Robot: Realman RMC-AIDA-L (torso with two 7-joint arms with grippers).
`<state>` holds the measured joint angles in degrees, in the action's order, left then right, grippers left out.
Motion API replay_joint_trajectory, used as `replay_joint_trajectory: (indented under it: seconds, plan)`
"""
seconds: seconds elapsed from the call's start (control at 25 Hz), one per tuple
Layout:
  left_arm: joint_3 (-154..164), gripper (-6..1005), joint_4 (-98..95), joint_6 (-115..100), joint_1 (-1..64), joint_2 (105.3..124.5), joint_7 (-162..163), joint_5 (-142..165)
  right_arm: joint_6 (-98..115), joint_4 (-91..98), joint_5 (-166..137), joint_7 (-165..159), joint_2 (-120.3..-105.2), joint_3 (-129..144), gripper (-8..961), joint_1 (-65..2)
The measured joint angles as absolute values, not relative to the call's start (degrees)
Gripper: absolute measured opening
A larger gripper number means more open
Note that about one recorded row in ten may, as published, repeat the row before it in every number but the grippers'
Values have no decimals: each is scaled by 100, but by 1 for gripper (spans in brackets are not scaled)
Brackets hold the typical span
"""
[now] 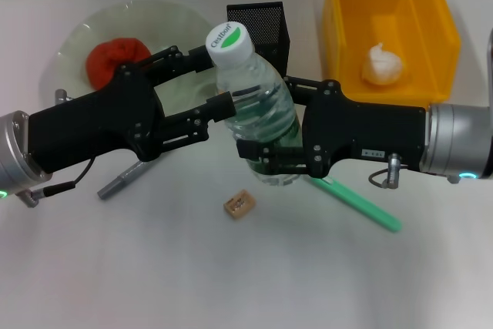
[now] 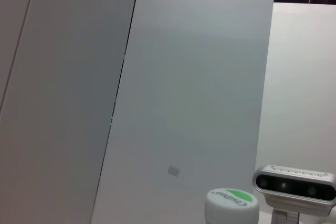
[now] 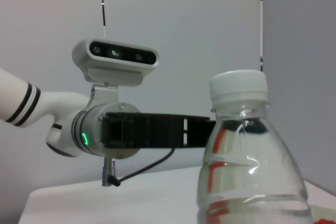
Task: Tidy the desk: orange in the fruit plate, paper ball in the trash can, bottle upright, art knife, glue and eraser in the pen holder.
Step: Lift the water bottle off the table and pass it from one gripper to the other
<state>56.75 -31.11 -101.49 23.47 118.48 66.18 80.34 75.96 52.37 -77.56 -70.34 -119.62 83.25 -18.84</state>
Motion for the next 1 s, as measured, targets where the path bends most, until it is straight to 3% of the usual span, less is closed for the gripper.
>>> replay_joint_trajectory:
  seconds: [1.0]
  plan:
    - [5677, 740, -3082, -10098, 2356, 11855, 6597, 8086, 7542, 5057, -7783, -7031, -11962, 8608, 758, -2193]
